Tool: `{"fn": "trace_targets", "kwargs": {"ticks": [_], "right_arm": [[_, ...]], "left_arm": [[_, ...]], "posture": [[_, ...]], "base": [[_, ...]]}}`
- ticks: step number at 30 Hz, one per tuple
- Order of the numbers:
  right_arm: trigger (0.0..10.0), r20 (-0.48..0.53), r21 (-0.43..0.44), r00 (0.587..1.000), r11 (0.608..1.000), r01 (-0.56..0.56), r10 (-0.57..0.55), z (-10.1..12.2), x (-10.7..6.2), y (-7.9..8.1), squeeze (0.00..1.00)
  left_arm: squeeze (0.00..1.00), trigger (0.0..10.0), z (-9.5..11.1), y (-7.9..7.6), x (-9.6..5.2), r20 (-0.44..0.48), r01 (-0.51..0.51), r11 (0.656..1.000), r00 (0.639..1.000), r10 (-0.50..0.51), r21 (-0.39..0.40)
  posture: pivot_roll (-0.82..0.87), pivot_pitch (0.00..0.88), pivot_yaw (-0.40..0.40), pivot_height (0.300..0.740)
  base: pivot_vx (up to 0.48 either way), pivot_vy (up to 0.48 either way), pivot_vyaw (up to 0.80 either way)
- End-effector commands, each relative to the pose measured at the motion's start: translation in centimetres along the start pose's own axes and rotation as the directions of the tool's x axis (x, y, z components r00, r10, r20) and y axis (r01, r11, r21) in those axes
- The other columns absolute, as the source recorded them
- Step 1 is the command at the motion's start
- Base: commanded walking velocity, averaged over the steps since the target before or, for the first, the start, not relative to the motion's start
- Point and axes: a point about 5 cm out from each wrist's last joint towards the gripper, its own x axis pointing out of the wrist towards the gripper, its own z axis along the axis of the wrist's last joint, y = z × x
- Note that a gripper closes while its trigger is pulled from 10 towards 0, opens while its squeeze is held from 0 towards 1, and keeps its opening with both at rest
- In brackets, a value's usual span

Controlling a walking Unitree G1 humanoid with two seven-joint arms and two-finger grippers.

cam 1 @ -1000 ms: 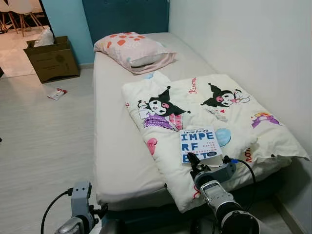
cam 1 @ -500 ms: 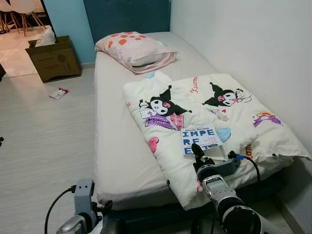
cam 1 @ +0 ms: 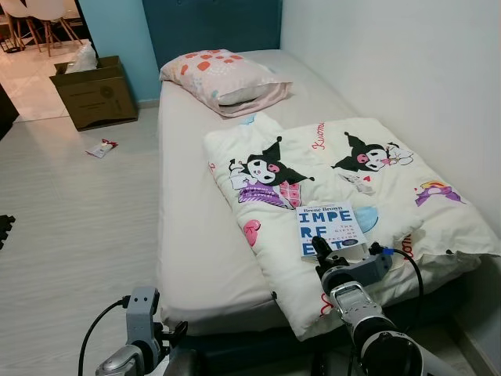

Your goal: Clean up the room

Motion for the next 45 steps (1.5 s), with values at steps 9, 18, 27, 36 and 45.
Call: {"fn": "trace_targets", "kwargs": {"ticks": [9,18,27,36,45], "right_arm": [[10.0,0.095,0.091,0.993,0.993,-0.078,0.069,1.7,0.8,2.1,0.00],[10.0,0.051,-0.032,0.995,0.995,0.089,-0.088,1.7,1.0,1.8,0.00],[0.0,0.103,-0.006,0.988,0.993,0.114,-0.113,2.5,0.8,1.1,0.00],[0.0,0.152,0.003,0.988,1.000,-0.011,0.011,3.7,1.2,2.8,0.00],[0.0,0.171,-0.012,0.983,0.998,-0.057,0.058,4.3,1.0,2.8,0.00]], "left_arm": [[0.00,10.0,0.1,-0.1,-0.1,0.030,0.021,1.000,0.999,-0.020,-0.014],[0.00,10.0,0.9,-0.8,0.3,0.074,0.053,0.998,0.996,-0.052,-0.015],[0.00,10.0,1.2,-1.0,0.3,0.102,0.076,0.997,0.992,-0.074,-0.014],[0.00,10.0,5.4,-2.7,1.5,0.248,0.157,0.986,0.959,-0.139,-0.052],[0.00,10.0,10.6,-5.0,2.2,0.399,0.308,0.949,0.881,-0.254,-0.074]], "posture": [[0.26,0.086,0.034,0.570],[0.28,0.117,0.025,0.570],[0.30,0.139,0.033,0.570],[0.26,0.128,0.026,0.570],[0.23,0.107,0.021,0.570]], "base": [[0.000,0.000,0.00],[0.000,0.000,0.00],[0.000,0.000,0.00],[0.000,0.000,0.00],[0.000,0.000,0.00]]}}
